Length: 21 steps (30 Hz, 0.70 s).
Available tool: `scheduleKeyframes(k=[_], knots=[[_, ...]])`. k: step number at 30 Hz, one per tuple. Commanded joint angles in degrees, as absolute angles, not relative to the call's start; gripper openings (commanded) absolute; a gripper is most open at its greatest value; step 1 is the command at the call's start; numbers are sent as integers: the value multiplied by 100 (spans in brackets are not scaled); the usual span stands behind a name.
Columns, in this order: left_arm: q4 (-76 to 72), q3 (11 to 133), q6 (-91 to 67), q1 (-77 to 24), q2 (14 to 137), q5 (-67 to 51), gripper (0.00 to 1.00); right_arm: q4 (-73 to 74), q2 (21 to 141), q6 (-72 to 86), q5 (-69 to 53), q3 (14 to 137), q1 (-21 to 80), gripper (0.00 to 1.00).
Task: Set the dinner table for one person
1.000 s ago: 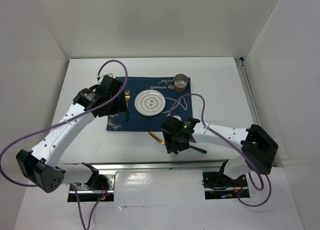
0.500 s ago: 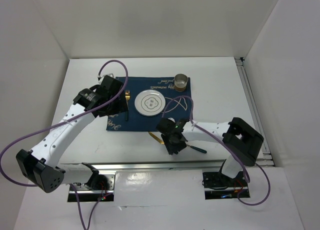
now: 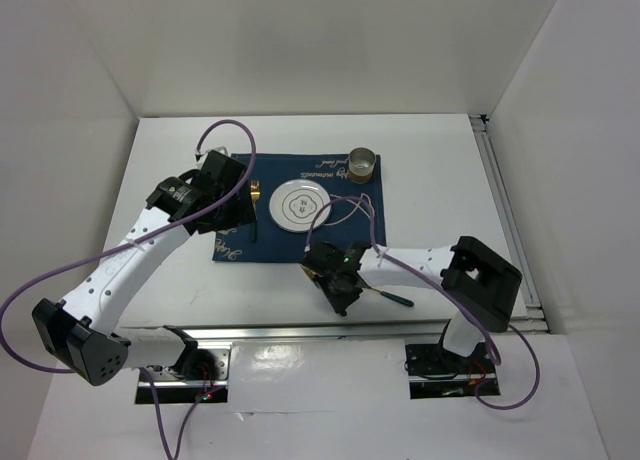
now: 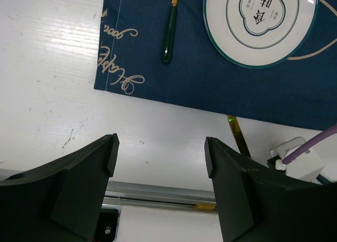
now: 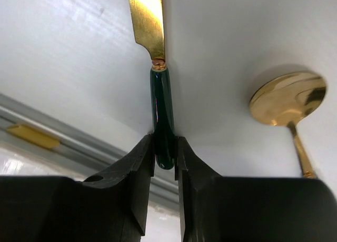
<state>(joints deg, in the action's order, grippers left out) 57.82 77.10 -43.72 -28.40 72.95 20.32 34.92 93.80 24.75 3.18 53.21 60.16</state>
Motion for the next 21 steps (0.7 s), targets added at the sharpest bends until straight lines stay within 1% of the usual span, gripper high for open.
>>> scheduleKeyframes(k=[1,6,11,14,15,17,18,21], knots=[[5687,7804,-4403,-2865,7216,2118,84,3910,9001,2452,80,5589,6100,0],[5687,7866,-4351,-2865,7329,2118,84,4691,8369,2312,-255,5967,6100,0],[5687,7919,-4351,-2865,7330,2118,84,5256,8025,2504,105,6310,5828,0],[5687,7919,-4351,-2865,7330,2057,84,5125,7972,2864,289,6372,5319,0],[5617,7971,-4351,-2865,7382,2057,84,5124,7972,3013,290,6450,4969,0],[5616,7972,-4351,-2865,7383,2057,84,4958,8173,3435,430,6582,4581,0],[5616,7972,-4351,-2865,7383,2057,84,4800,8226,3437,378,6583,4240,0],[5616,7972,-4298,-2865,7383,2004,84,3966,8341,3604,71,6583,3640,0]])
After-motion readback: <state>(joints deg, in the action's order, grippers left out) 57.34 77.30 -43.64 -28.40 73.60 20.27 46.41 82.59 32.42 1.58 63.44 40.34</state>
